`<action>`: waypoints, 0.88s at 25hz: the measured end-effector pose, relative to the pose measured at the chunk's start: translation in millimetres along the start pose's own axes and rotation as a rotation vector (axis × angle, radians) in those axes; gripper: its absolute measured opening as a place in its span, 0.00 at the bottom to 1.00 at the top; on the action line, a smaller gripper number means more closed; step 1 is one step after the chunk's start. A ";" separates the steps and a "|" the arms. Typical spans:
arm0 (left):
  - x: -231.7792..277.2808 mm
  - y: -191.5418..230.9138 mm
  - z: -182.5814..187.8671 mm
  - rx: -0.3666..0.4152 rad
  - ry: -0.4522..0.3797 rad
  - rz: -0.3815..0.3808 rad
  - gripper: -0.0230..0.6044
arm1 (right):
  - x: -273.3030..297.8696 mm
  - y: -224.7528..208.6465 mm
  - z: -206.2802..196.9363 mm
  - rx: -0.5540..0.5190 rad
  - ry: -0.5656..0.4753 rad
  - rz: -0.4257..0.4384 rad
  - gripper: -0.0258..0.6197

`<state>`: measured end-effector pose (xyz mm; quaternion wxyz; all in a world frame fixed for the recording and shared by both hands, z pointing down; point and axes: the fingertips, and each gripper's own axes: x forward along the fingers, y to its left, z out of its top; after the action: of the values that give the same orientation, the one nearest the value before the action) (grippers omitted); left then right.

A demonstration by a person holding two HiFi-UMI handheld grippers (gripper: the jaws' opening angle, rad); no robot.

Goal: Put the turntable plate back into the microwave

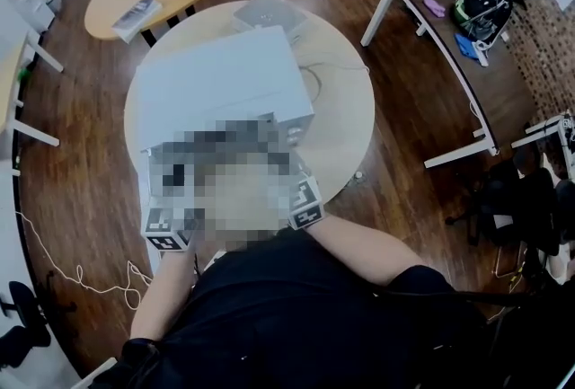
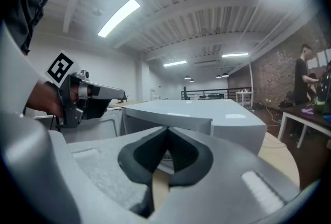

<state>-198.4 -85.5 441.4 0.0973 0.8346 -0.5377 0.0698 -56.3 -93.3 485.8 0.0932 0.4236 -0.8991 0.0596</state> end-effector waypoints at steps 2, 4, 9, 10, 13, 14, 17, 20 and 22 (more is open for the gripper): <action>0.1 -3.2 -6.5 -0.008 0.012 -0.003 0.04 | -2.3 -6.1 -6.3 0.006 0.018 -0.017 0.04; -0.6 -3.0 -9.1 -0.010 0.014 0.004 0.04 | -4.0 -11.7 -9.6 0.021 0.027 -0.034 0.04; 0.1 -2.0 -3.3 0.014 0.004 0.009 0.04 | -5.7 -17.4 -15.0 0.049 0.037 -0.050 0.04; 0.9 -2.3 -1.7 0.018 0.002 0.008 0.04 | -5.9 -18.0 -15.3 0.050 0.038 -0.050 0.04; 2.7 -2.5 0.7 0.022 -0.002 0.004 0.04 | -5.7 -18.1 -16.1 0.054 0.041 -0.050 0.04; 3.3 -2.4 0.6 0.023 -0.001 0.003 0.04 | -5.6 -18.2 -16.6 0.056 0.042 -0.051 0.04; 5.4 -1.7 -0.6 0.021 0.006 -0.002 0.04 | -5.7 -19.7 -17.7 0.064 0.046 -0.060 0.04; 6.8 -1.3 -3.7 0.024 0.026 -0.005 0.04 | -7.9 -19.9 -18.5 0.072 0.049 -0.070 0.04; 8.0 -1.4 -3.8 0.024 0.027 -0.008 0.04 | -8.5 -20.7 -20.7 0.077 0.053 -0.074 0.04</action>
<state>-193.9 -91.1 446.7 0.0947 0.8369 -0.5319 0.0874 -32.6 -96.3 504.7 0.1029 0.4582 -0.8769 0.1020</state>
